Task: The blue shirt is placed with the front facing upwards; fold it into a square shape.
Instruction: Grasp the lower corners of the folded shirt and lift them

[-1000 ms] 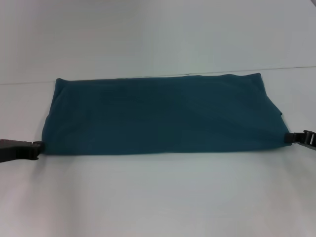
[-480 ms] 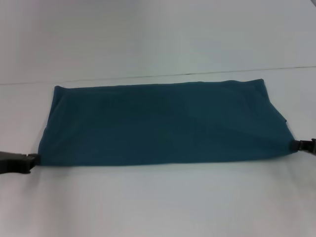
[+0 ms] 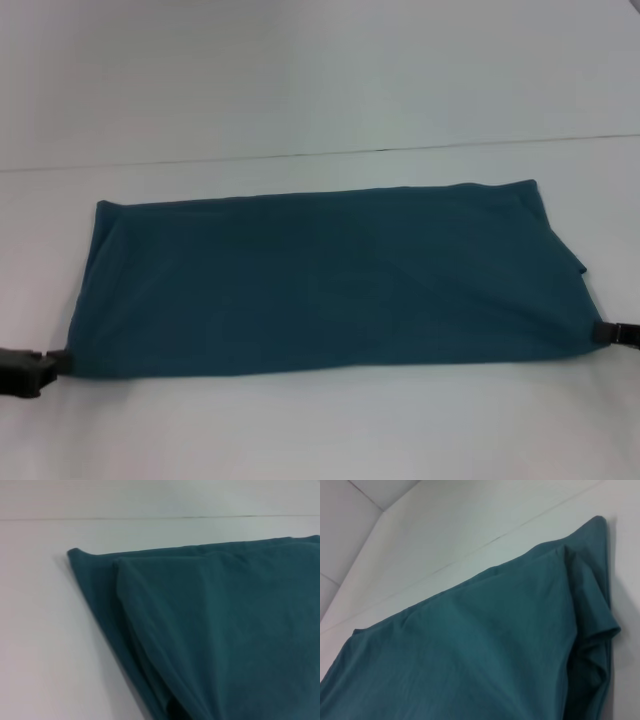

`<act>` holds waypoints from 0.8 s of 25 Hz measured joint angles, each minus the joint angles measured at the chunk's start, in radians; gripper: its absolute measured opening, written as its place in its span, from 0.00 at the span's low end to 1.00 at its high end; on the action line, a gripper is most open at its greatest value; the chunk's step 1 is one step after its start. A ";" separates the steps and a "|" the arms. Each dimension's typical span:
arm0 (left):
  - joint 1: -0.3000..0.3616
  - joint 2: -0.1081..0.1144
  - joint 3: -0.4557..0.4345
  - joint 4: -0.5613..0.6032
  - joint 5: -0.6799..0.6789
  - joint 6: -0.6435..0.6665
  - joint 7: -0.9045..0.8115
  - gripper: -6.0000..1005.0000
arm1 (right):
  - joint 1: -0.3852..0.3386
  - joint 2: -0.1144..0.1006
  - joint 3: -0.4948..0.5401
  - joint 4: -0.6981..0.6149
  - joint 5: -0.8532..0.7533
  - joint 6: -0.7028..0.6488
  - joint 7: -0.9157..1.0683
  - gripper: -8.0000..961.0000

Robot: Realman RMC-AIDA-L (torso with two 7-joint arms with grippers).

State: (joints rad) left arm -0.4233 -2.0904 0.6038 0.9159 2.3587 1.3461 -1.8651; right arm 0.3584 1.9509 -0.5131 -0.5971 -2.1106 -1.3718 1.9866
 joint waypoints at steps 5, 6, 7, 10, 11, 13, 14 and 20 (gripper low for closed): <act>0.019 0.002 -0.021 0.011 0.004 0.088 0.029 0.01 | -0.029 -0.002 0.010 -0.001 0.002 -0.038 -0.015 0.18; 0.019 0.002 -0.021 0.011 0.004 0.088 0.029 0.01 | -0.034 -0.004 0.015 -0.001 0.002 -0.045 -0.019 0.18; 0.033 0.001 -0.025 0.023 0.015 0.127 0.036 0.01 | -0.038 -0.005 0.021 -0.001 0.002 -0.052 -0.022 0.18; 0.040 -0.001 -0.025 0.029 0.021 0.135 0.036 0.01 | -0.046 -0.005 0.036 -0.001 0.001 -0.061 -0.029 0.18; 0.043 -0.002 -0.028 0.031 0.023 0.136 0.036 0.01 | -0.047 -0.005 0.039 -0.001 0.000 -0.061 -0.030 0.18; 0.046 -0.004 -0.033 0.033 0.023 0.137 0.036 0.01 | -0.048 -0.006 0.041 -0.001 -0.001 -0.061 -0.030 0.18; 0.047 -0.004 -0.037 0.033 0.024 0.138 0.036 0.01 | -0.048 -0.006 0.042 -0.001 -0.001 -0.061 -0.030 0.18; 0.047 -0.001 -0.051 0.033 0.024 0.142 0.037 0.01 | -0.047 -0.006 0.043 -0.001 -0.002 -0.063 -0.031 0.18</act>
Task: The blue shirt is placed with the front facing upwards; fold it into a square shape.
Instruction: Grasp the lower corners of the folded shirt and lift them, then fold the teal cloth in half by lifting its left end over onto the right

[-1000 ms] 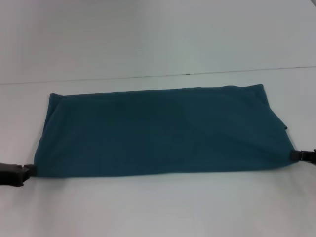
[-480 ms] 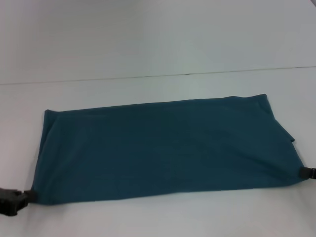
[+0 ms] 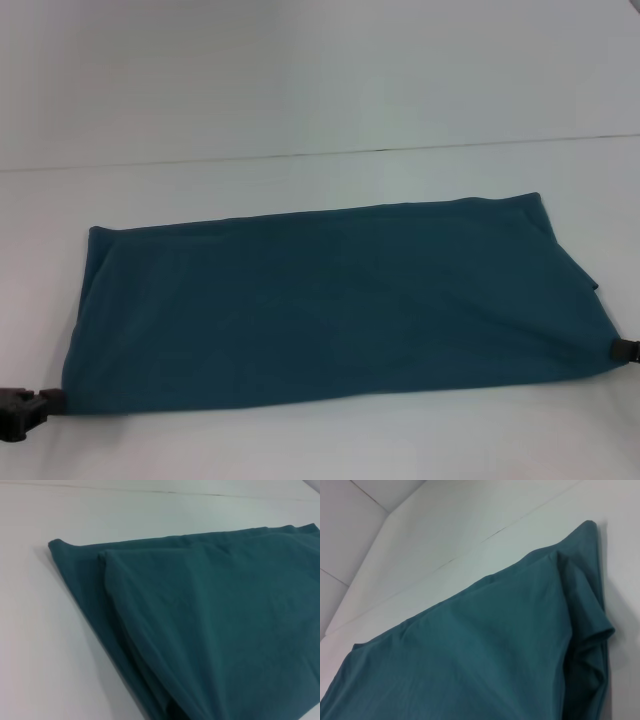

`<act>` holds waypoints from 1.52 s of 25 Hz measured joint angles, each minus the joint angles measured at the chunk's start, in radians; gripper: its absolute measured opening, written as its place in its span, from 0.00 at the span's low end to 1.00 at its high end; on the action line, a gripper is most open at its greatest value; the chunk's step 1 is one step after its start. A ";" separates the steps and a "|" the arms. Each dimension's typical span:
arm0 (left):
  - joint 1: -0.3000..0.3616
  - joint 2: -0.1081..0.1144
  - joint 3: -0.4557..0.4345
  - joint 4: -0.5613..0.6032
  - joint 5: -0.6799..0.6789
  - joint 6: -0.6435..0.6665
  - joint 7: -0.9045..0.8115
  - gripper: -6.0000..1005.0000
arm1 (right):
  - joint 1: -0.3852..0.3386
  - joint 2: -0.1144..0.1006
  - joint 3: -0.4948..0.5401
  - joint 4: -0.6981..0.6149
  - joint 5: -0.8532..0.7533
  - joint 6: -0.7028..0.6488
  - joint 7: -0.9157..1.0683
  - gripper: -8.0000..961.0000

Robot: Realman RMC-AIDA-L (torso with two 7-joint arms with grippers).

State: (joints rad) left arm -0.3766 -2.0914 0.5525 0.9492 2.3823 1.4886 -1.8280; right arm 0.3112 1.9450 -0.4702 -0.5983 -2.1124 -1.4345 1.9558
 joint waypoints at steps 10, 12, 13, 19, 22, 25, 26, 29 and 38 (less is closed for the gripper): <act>-0.017 0.003 -0.025 -0.001 0.000 0.006 -0.021 0.04 | 0.011 -0.002 0.000 0.000 0.001 -0.003 -0.003 0.19; -0.022 0.005 -0.025 0.000 -0.001 -0.009 -0.032 0.06 | 0.014 -0.004 0.008 -0.008 0.006 -0.006 -0.003 0.19; -0.025 0.005 -0.026 0.000 -0.003 -0.017 -0.038 0.08 | 0.015 -0.004 0.018 -0.020 0.011 -0.007 -0.004 0.19; -0.063 0.008 -0.073 -0.002 -0.010 -0.063 -0.057 0.18 | 0.021 0.000 0.067 -0.075 0.077 -0.034 -0.004 0.29; -0.089 0.005 -0.078 -0.007 -0.010 -0.087 -0.073 0.25 | 0.037 -0.003 0.068 -0.076 0.123 -0.040 -0.004 0.44; -0.118 0.002 -0.077 -0.029 -0.010 -0.110 -0.087 0.38 | 0.065 -0.003 0.066 -0.076 0.133 -0.038 -0.003 0.55; -0.125 0.002 -0.077 -0.039 -0.011 -0.119 -0.094 0.42 | 0.078 -0.003 0.063 -0.073 0.131 -0.037 -0.003 0.58; -0.143 0.002 -0.070 -0.070 -0.010 -0.151 -0.115 0.56 | 0.114 0.002 0.056 -0.066 0.124 -0.035 -0.003 0.68; -0.165 0.003 -0.068 -0.124 -0.006 -0.216 -0.132 0.61 | 0.169 0.027 0.010 -0.063 0.080 -0.010 -0.067 0.78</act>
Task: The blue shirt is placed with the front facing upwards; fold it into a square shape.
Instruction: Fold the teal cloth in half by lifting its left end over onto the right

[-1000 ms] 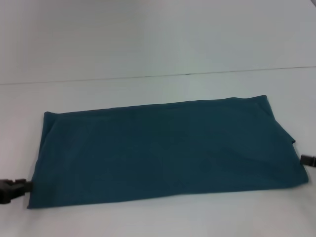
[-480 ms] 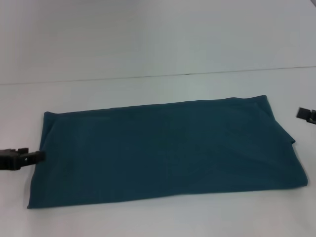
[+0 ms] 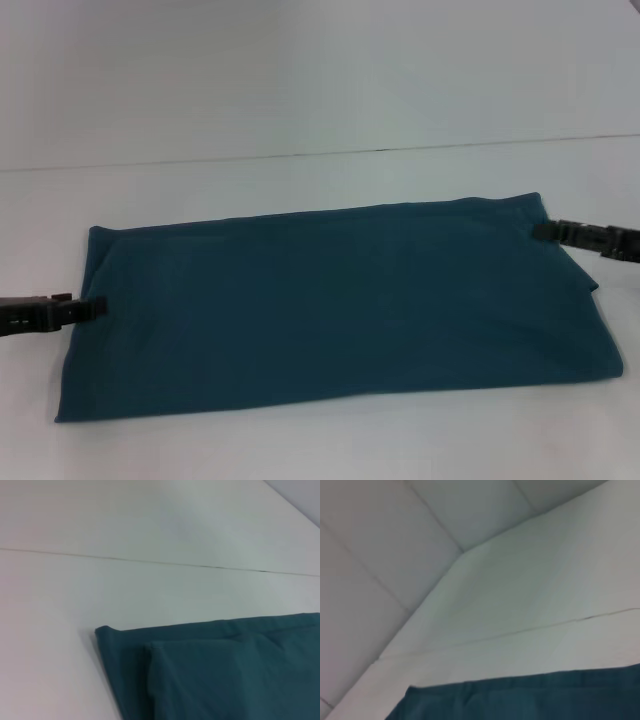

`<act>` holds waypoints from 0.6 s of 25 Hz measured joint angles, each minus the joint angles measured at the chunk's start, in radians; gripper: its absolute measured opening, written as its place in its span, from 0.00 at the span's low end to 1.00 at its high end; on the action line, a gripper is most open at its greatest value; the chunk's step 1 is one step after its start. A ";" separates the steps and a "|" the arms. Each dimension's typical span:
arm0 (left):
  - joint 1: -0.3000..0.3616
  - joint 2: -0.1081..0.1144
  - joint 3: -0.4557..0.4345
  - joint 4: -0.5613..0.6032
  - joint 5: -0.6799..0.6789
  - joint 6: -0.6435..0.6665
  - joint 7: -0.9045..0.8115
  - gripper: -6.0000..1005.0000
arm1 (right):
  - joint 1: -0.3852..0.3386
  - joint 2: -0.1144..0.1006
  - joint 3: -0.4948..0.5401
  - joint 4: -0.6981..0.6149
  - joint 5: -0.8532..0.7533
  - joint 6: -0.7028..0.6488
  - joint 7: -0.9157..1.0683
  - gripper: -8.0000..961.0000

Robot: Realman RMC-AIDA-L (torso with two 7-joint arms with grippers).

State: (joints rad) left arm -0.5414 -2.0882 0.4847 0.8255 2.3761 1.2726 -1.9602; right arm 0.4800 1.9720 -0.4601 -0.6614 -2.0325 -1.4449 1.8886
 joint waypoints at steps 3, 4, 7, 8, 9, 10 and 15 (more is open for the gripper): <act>0.000 -0.003 -0.003 -0.001 -0.004 -0.014 -0.003 0.61 | 0.007 0.009 -0.016 -0.001 -0.014 0.023 -0.013 0.80; -0.001 -0.003 -0.003 -0.001 -0.004 -0.015 -0.006 0.61 | 0.007 0.010 -0.017 -0.001 -0.017 0.032 -0.014 0.82; -0.001 -0.003 0.000 0.004 -0.005 -0.014 -0.021 0.61 | 0.004 0.012 -0.020 -0.001 -0.021 0.043 -0.020 0.85; -0.001 -0.003 0.000 0.005 -0.005 -0.012 -0.023 0.61 | 0.002 0.012 -0.020 -0.001 -0.022 0.042 -0.023 0.87; -0.001 -0.003 -0.001 0.006 -0.005 -0.010 -0.024 0.61 | -0.001 0.012 -0.021 -0.001 -0.022 0.039 -0.030 0.88; -0.001 -0.004 -0.001 0.008 -0.005 -0.009 -0.025 0.61 | -0.003 0.012 -0.021 0.000 -0.022 0.035 -0.035 0.89; -0.003 -0.006 0.001 0.008 -0.004 -0.008 -0.026 0.67 | -0.008 0.016 -0.022 0.000 -0.022 0.043 -0.047 0.97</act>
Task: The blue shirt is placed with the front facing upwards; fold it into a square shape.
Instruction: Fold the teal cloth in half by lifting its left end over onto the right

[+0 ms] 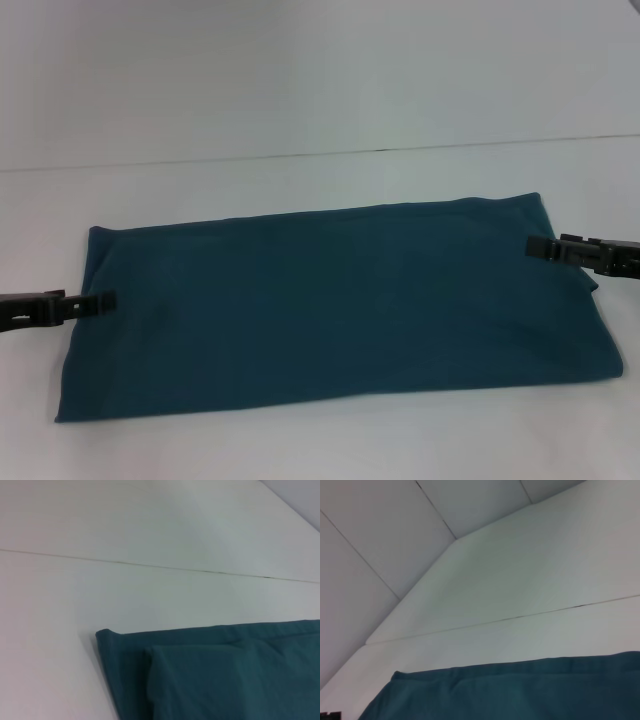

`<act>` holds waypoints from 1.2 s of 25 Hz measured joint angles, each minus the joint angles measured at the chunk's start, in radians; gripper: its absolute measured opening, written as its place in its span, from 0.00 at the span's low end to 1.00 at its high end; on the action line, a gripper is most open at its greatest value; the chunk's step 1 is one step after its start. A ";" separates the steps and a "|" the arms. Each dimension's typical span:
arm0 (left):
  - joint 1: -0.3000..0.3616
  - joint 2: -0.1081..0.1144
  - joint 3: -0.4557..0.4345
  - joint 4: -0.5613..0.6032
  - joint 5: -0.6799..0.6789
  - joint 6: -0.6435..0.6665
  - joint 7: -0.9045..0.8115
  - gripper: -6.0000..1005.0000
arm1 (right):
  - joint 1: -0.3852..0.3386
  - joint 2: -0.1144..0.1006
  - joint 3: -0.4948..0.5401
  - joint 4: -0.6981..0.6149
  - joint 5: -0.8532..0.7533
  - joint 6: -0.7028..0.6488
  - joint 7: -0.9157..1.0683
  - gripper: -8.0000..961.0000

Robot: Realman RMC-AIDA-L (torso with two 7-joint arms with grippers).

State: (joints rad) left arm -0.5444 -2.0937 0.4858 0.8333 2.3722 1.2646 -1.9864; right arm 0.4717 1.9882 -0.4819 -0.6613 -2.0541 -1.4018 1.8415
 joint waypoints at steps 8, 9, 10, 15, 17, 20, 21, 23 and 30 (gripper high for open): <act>0.002 -0.002 0.029 -0.010 0.005 0.003 0.000 0.90 | -0.004 0.013 0.009 0.000 0.001 0.038 0.003 0.96; 0.002 -0.003 0.034 -0.012 0.004 0.003 0.000 0.90 | -0.004 0.014 0.009 0.000 0.001 0.038 0.003 0.96; 0.002 -0.004 0.041 -0.016 0.003 0.002 0.000 0.90 | -0.004 0.015 0.009 0.000 0.002 0.039 0.003 0.96; 0.001 -0.014 0.054 -0.022 -0.002 -0.006 0.006 0.90 | -0.006 0.019 0.013 0.000 0.004 0.054 0.003 0.96; -0.002 -0.015 0.054 -0.022 -0.002 -0.011 0.007 0.90 | -0.008 0.019 0.013 0.000 0.006 0.057 0.003 0.96; -0.007 -0.017 0.062 -0.036 0.001 -0.040 0.008 0.90 | -0.009 0.020 0.014 0.000 0.009 0.058 0.004 0.96; -0.008 -0.018 0.065 -0.040 0.001 -0.050 0.008 0.90 | -0.009 0.020 0.014 0.000 0.010 0.058 0.004 0.96; -0.008 -0.019 0.068 -0.045 0.002 -0.067 0.009 0.90 | -0.009 0.021 0.015 0.000 0.011 0.059 0.004 0.96; -0.008 -0.021 0.097 -0.069 0.007 -0.097 0.010 0.90 | -0.008 0.022 0.018 0.000 0.011 0.061 0.003 0.96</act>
State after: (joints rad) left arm -0.5519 -2.1151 0.5827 0.7639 2.3788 1.1674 -1.9759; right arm 0.4632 2.0099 -0.4642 -0.6611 -2.0431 -1.3406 1.8446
